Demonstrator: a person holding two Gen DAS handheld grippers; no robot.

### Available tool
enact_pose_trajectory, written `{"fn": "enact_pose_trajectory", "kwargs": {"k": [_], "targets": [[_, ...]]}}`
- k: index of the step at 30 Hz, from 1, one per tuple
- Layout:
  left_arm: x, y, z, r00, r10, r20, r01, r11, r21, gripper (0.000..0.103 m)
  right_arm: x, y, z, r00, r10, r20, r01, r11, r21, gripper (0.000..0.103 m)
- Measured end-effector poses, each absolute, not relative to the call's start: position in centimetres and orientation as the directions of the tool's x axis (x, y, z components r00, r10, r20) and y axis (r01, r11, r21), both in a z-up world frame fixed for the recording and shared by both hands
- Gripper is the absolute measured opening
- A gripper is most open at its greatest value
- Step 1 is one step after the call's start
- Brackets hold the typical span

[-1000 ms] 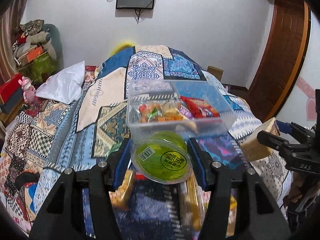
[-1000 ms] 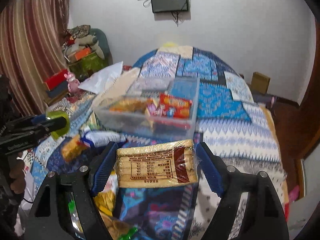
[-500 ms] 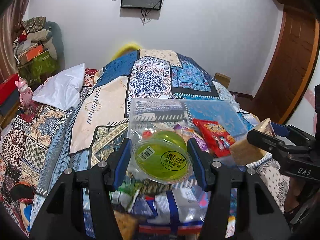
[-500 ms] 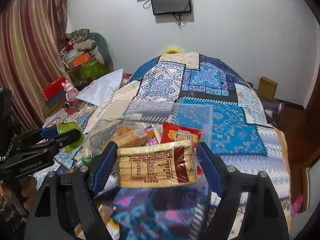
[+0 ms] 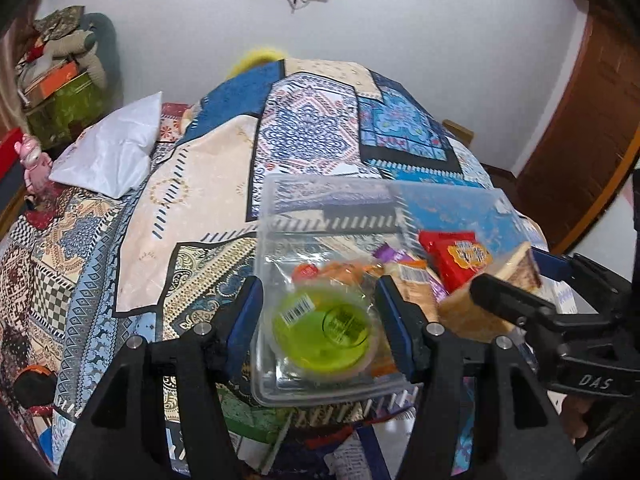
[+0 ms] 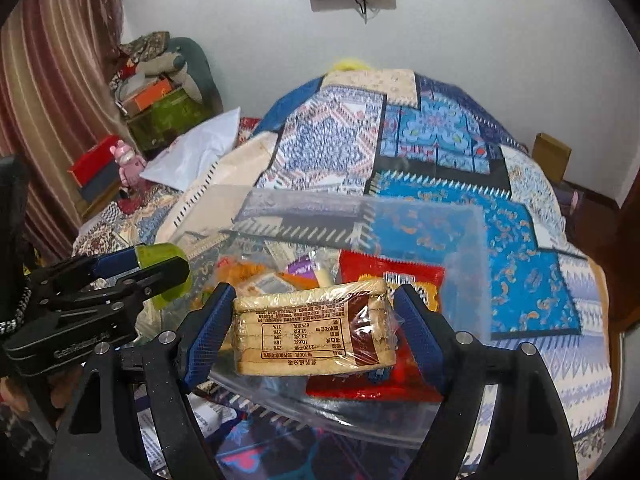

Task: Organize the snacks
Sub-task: 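Carry the cup and cracker pack into the clear box and release both, then grasp the green-trimmed cookie bag with the right tool while the left tool grasps the long golden biscuit pack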

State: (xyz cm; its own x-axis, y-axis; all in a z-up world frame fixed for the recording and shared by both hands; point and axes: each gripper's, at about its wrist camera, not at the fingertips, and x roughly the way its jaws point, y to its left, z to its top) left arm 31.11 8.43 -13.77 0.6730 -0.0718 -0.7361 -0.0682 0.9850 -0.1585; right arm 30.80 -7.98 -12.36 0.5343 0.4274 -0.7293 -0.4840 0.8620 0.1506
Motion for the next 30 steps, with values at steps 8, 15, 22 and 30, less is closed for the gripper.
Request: {"fn": "enact_pose_trajectory", "kwargs": {"k": [8,15,22,30], "targets": [[27.8,8.2,-11.0,0.725,-0.058,-0.686,-0.057,0.988,-0.145,0.067,27.3,-8.4,-10.0,0.576,0.405,-0.710,-0.516,0.854,0.068,0.090],[22.6,8.2,-9.5,0.727,-0.047,-0.685,-0.051,0.991,-0.122,0.068,22.3,-9.7,-7.5,0.598,0.441,-0.669,-0.561,0.827,0.044,0.091],[16.8,7.6,-10.5,0.701,-0.038,-0.712,-0.050,0.993,-0.102,0.068,17.5,-11.0,-7.8,0.583,0.454,-0.674,-0.591,0.806,0.032,0.091],[11.8,5.3,-12.4,0.677,-0.034,-0.735,-0.026,0.997,-0.071,0.068,12.9,-12.1,-10.5,0.517,0.447,-0.730,-0.592,0.803,0.072,0.091]]}}
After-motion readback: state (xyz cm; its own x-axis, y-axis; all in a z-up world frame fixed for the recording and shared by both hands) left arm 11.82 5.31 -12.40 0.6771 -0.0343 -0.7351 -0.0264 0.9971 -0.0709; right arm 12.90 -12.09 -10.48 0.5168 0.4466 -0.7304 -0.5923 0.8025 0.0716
